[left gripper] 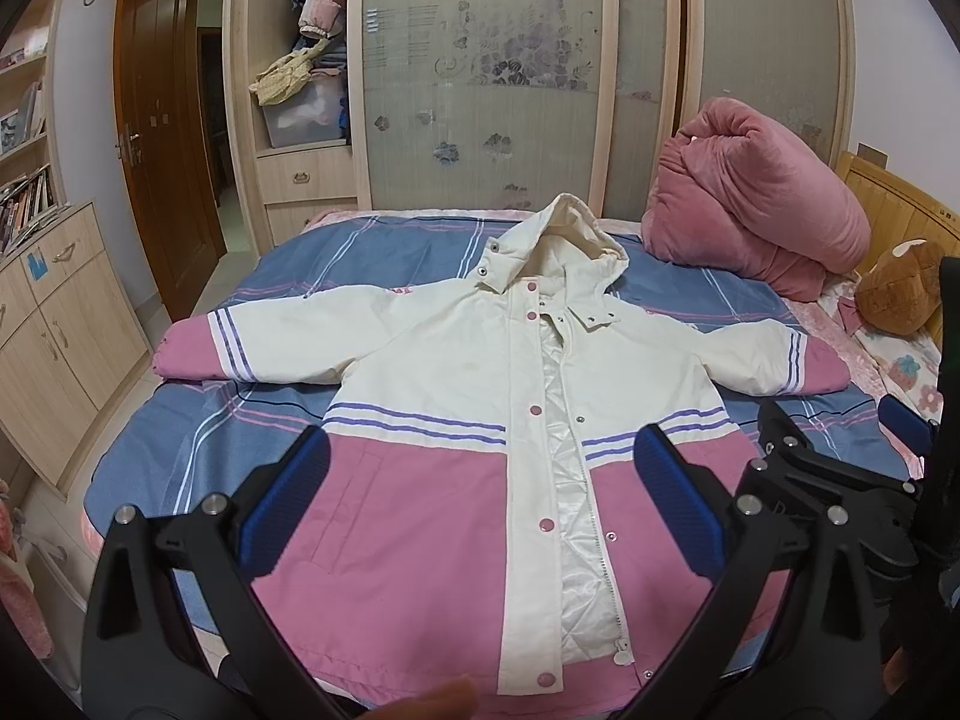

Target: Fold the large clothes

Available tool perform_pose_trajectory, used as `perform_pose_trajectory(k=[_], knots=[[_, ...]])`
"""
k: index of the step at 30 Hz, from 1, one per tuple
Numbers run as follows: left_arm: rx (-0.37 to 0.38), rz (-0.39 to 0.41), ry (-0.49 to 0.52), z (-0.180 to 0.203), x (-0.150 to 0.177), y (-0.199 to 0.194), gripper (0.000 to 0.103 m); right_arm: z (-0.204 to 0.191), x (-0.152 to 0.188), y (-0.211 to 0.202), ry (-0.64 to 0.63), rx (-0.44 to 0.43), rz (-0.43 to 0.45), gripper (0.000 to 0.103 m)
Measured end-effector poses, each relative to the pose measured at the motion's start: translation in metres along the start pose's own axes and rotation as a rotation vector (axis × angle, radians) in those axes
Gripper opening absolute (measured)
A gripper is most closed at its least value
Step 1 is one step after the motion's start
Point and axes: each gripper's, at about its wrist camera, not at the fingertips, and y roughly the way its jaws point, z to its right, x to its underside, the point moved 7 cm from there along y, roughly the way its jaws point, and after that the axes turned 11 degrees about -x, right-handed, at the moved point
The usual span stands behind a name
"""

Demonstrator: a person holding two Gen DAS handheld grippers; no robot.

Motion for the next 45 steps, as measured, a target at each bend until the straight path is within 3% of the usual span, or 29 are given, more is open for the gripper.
perform_pose_trajectory(k=[37, 45], knots=[[-0.007, -0.027, -0.006, -0.006, 0.003, 0.011, 0.101, -0.004, 0.006, 0.003, 0.002, -0.003, -0.010, 0.102], [-0.032, -0.037, -0.002, -0.001, -0.003, 0.031, 0.101, 0.019, 0.007, 0.030, 0.016, 0.017, -0.022, 0.102]])
